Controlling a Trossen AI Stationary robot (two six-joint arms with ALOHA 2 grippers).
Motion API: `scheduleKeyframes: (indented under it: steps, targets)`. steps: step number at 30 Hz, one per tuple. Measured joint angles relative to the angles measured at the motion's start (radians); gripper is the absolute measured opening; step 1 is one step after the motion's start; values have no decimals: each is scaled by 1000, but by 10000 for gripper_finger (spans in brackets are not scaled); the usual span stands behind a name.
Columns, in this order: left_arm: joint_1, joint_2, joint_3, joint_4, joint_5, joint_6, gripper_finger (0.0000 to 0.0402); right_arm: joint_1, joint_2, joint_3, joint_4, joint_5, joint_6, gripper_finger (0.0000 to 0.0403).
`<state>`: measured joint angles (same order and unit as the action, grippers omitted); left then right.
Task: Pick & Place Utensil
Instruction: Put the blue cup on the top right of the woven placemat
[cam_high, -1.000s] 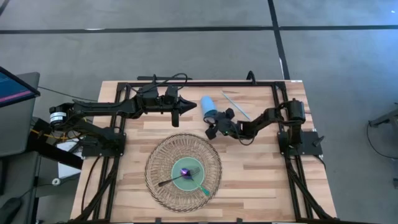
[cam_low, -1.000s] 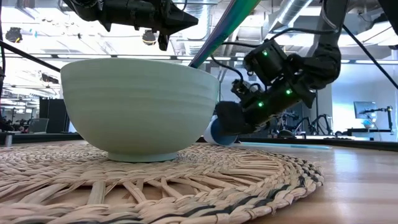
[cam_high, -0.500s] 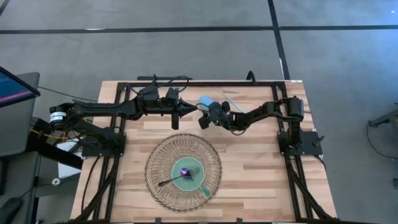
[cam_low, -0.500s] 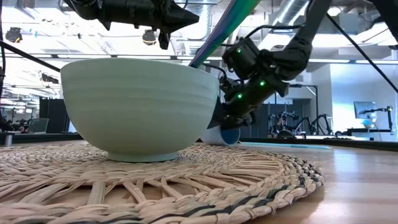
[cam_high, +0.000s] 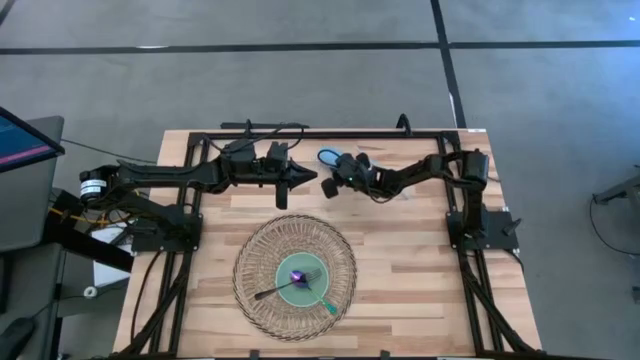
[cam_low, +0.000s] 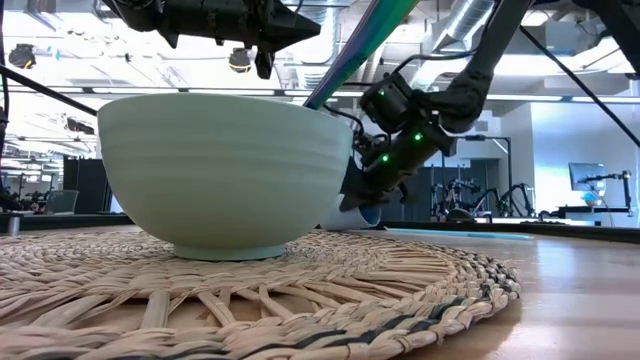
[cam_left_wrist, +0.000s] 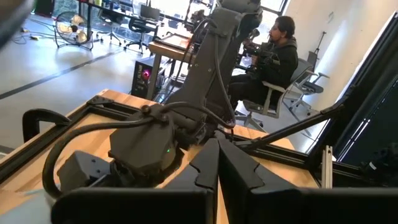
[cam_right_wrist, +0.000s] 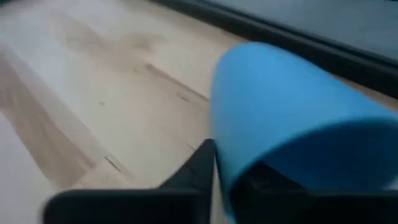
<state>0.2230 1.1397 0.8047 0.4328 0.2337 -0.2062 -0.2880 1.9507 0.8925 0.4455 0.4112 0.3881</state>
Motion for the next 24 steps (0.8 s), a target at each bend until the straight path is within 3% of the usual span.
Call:
scheduleKeyframes:
  steps: [5,9,14,17,20,24]
  targets:
    - [-9,0,0,-7,0,0,7,29,-32,-2,-43,-21,-39,7]
    - [-32,0,0,-8,-1,0,7,110,-158,-2,-153,-23,-133,6]
    - [-81,0,0,-9,0,2,8,246,-398,1,-401,-22,-219,5]
    - [-122,0,0,-9,-1,45,6,338,-511,50,-592,-27,-172,3]
    - [-172,0,0,-10,0,116,7,425,-549,147,-788,-58,-108,3]
    - [-230,-3,0,-10,-34,180,6,508,-500,306,-1047,-79,-72,2]
